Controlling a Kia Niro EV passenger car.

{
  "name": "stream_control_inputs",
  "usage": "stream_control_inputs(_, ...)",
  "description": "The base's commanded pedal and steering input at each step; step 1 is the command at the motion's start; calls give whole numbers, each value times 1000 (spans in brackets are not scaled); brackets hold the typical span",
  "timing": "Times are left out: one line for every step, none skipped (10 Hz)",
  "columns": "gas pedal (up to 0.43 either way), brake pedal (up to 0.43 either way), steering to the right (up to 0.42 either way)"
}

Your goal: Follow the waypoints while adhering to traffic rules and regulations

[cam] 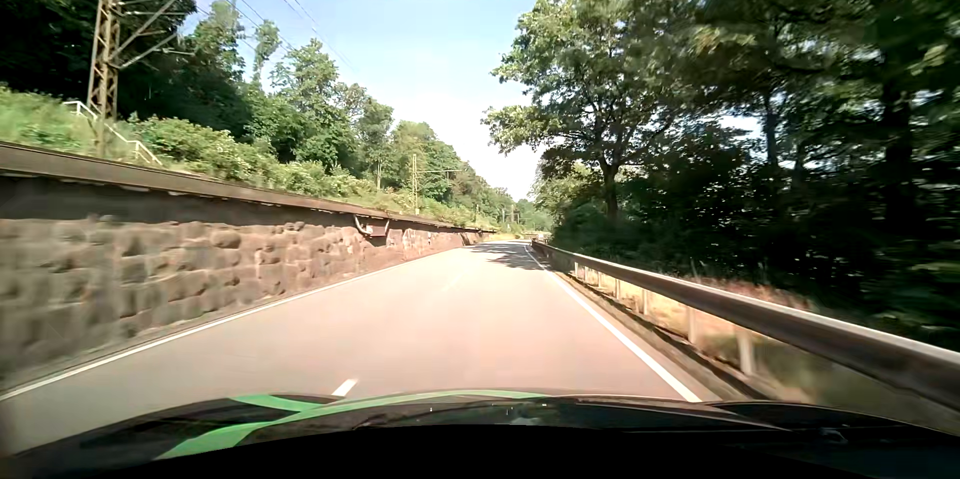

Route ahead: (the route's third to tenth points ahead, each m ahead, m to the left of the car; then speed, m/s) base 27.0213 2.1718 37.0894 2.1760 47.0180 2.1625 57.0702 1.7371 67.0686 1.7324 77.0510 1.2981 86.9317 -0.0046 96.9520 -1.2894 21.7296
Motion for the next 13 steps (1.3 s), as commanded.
stream_control_inputs(157, 0, 3)
stream_control_inputs(157, 0, 5)
stream_control_inputs(157, 0, 7)
stream_control_inputs(157, 0, 6)
stream_control_inputs(157, 0, 6)
stream_control_inputs(157, 0, 5)
stream_control_inputs(157, 0, 4)
stream_control_inputs(177, 0, 3)
stream_control_inputs(197, 0, 2)
stream_control_inputs(197, 0, 0)
stream_control_inputs(197, 0, -1)
stream_control_inputs(197, 0, -1)
stream_control_inputs(197, 0, 0)
